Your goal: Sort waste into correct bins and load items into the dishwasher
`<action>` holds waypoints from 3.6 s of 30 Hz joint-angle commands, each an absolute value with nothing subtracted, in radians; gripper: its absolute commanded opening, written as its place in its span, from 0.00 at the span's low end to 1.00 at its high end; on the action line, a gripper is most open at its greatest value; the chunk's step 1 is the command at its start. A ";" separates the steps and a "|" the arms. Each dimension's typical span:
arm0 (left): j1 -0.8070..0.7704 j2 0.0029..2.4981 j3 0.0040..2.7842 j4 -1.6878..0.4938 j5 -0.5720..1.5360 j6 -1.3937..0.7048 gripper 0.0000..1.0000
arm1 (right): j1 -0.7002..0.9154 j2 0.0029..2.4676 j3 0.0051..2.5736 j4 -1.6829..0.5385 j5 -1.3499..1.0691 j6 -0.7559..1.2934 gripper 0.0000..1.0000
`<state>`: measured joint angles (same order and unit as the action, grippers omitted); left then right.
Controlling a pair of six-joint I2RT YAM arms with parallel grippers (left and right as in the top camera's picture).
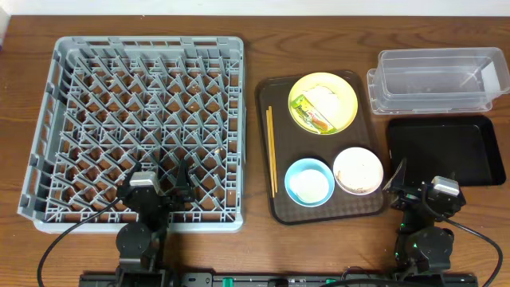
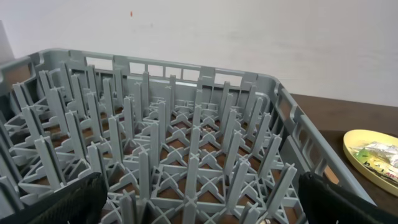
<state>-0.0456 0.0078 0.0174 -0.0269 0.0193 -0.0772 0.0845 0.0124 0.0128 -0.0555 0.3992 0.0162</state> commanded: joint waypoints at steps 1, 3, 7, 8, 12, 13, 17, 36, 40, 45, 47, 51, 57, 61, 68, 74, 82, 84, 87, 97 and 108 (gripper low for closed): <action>-0.040 0.010 0.004 -0.073 -0.018 -0.064 0.98 | 0.093 0.013 0.018 -0.068 0.392 0.033 0.99; -0.040 0.010 0.004 -0.073 -0.018 -0.064 0.98 | 0.093 0.013 0.018 -0.068 0.392 0.033 0.99; -0.040 0.010 0.004 -0.073 -0.018 -0.064 0.98 | 0.093 0.013 0.018 -0.068 0.392 0.033 0.99; -0.040 0.010 0.004 -0.073 -0.018 -0.064 0.98 | 0.093 0.013 0.018 -0.068 0.392 0.033 0.99; -0.040 0.010 0.004 -0.073 -0.018 -0.064 0.98 | 0.093 0.013 0.018 -0.068 0.392 0.033 0.99; -0.040 0.010 0.004 -0.073 -0.018 -0.064 0.98 | 0.093 0.013 0.018 -0.068 0.392 0.033 0.99; -0.040 0.010 0.004 -0.073 -0.018 -0.064 0.98 | 0.093 0.013 0.018 -0.068 0.392 0.033 0.99; -0.040 0.010 0.004 -0.073 -0.018 -0.064 0.98 | 0.093 0.013 0.018 -0.068 0.392 0.033 0.99; -0.040 0.010 0.004 -0.073 -0.018 -0.064 0.98 | 0.093 0.013 0.018 -0.068 0.392 0.033 0.99; -0.040 0.010 0.004 -0.073 -0.018 -0.064 0.98 | 0.093 0.013 0.018 -0.068 0.392 0.033 0.99; -0.040 0.010 0.004 -0.073 -0.018 -0.064 0.98 | 0.093 0.013 0.018 -0.068 0.392 0.033 0.99; -0.040 0.010 0.004 -0.073 -0.018 -0.064 0.98 | 0.093 0.013 0.018 -0.068 0.392 0.033 0.99; -0.040 0.010 0.004 -0.073 -0.018 -0.064 0.98 | 0.093 0.013 0.018 -0.068 0.392 0.033 0.99; -0.040 0.010 0.004 -0.073 -0.018 -0.064 0.98 | 0.093 0.013 0.018 -0.068 0.392 0.033 0.99; -0.040 0.010 0.004 -0.073 -0.018 -0.064 0.98 | 0.093 0.013 0.018 -0.068 0.392 0.033 0.99; -0.040 0.010 0.004 -0.073 -0.018 -0.064 0.98 | 0.093 0.013 0.018 -0.068 0.392 0.033 0.99; -0.040 0.010 0.004 -0.073 -0.018 -0.064 0.98 | 0.093 0.013 0.018 -0.068 0.391 0.033 0.99; -0.040 0.010 0.004 -0.073 -0.018 -0.064 0.98 | 0.093 0.013 0.018 -0.068 0.391 0.033 0.99; -0.040 0.010 0.004 -0.073 -0.018 -0.064 0.98 | 0.093 0.013 0.018 -0.068 0.386 0.034 0.99; -0.040 0.010 0.004 -0.073 -0.018 -0.064 0.98 | 0.093 0.013 0.018 -0.073 0.175 0.372 0.99; -0.040 0.010 0.004 -0.073 -0.018 -0.064 0.98 | 0.093 0.013 0.018 -0.088 -0.148 0.738 0.99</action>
